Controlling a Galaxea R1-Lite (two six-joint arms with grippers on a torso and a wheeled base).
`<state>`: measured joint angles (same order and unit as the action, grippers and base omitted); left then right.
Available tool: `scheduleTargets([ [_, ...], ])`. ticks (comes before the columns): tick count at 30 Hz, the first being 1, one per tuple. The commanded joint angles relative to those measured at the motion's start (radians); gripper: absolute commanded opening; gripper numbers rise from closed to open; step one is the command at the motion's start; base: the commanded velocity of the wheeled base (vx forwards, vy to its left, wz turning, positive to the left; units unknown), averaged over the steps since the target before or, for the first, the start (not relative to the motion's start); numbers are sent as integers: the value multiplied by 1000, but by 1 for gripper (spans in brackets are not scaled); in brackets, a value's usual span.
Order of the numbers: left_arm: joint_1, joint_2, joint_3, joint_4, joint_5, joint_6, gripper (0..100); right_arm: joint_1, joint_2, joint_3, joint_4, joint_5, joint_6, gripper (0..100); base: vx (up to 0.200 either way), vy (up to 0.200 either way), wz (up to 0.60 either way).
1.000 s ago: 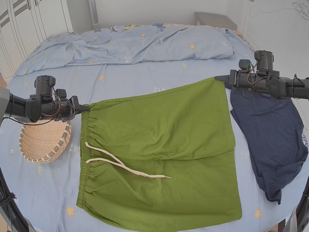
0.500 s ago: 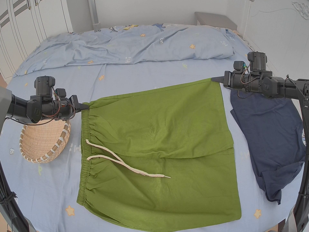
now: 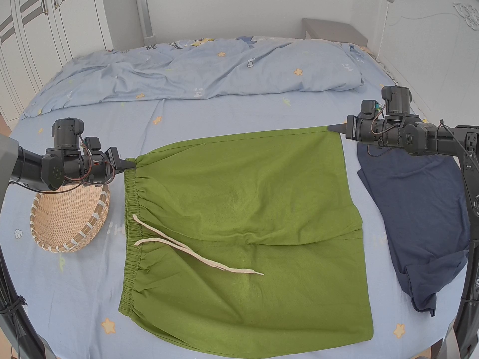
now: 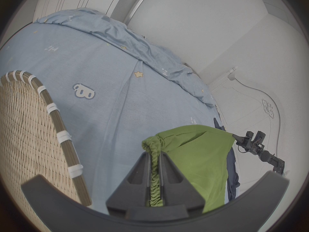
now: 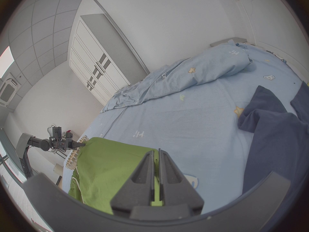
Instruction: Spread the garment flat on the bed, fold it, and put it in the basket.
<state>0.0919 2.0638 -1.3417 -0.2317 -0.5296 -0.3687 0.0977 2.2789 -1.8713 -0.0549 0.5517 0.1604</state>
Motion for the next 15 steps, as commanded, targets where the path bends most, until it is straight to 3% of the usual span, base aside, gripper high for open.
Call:
scheduleTargets([
  [1,-6,10,-2,0,0,1,100,1,13,-3,1,-3,-1,0,0,0,0],
  [3,-11,12,-2,0,2,1,100,1,16,-3,1,-3,-1,0,0,0,0],
  [4,-14,15,-2,-1,8,1,100,1,17,-3,1,-3,-1,100,0,0,0],
  [15,-17,-5,16,-28,8,-2,100,4,13,-3,0,-12,-1,100,0,0,0],
])
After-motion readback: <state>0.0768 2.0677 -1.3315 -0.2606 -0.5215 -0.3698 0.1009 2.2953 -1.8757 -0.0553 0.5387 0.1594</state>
